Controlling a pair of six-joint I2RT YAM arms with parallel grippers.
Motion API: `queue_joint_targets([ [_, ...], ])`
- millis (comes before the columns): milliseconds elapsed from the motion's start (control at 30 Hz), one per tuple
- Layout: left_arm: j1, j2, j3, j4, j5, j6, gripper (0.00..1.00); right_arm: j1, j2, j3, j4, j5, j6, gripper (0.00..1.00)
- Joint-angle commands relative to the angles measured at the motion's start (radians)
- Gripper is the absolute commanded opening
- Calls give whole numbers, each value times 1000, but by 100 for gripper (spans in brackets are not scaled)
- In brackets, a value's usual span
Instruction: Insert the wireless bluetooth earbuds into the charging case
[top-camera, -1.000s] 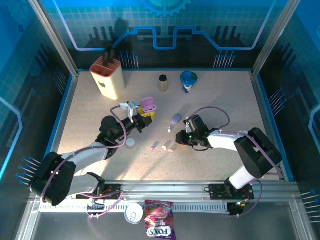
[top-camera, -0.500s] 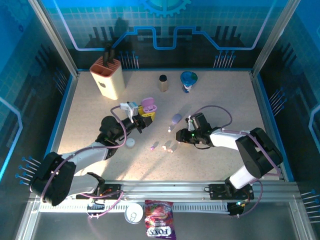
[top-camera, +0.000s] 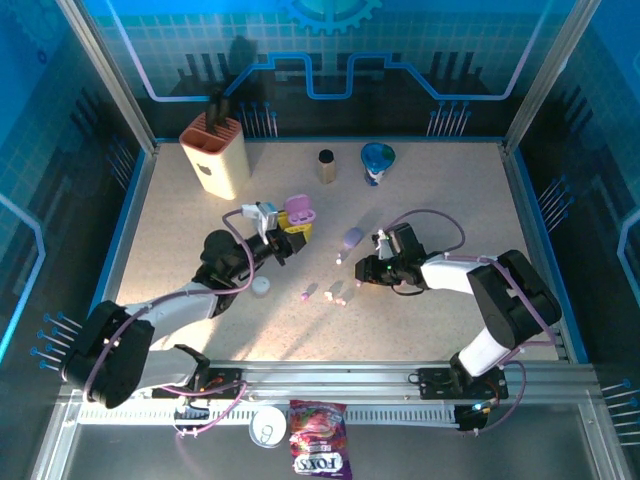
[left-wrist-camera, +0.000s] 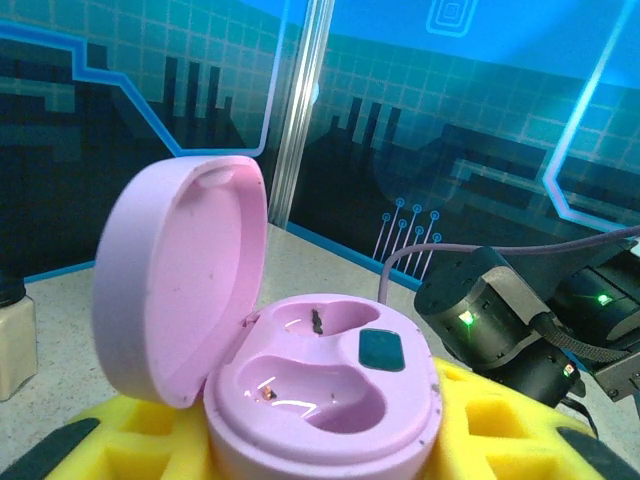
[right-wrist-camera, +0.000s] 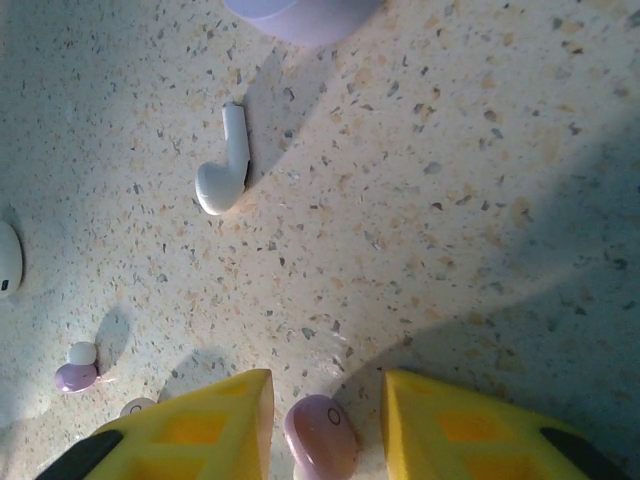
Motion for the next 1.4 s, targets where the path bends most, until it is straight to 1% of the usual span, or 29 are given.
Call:
queue_joint_targets([
  [0, 5, 21, 40, 51, 34, -31, 28, 19, 24, -32, 20, -83, -12, 33],
  [200, 4, 24, 36, 63, 42, -54, 28, 27, 17, -46, 40, -101, -4, 33],
  [367, 4, 1, 22, 53, 16, -48, 28, 34, -1, -48, 27, -101, -4, 32],
  [567, 4, -13, 16, 35, 15, -41, 28, 43, -15, -47, 0, -88, -15, 31],
  [900, 4, -6, 15, 41, 26, -53, 28, 48, 22, -34, -6, -64, -5, 22],
  [1067, 4, -10, 11, 34, 20, -44, 28, 58, 12, -10, -80, 1, -4, 18],
  [1367, 4, 2, 11, 28, 18, -32, 28, 135, -83, 98, -325, 237, -28, 17],
])
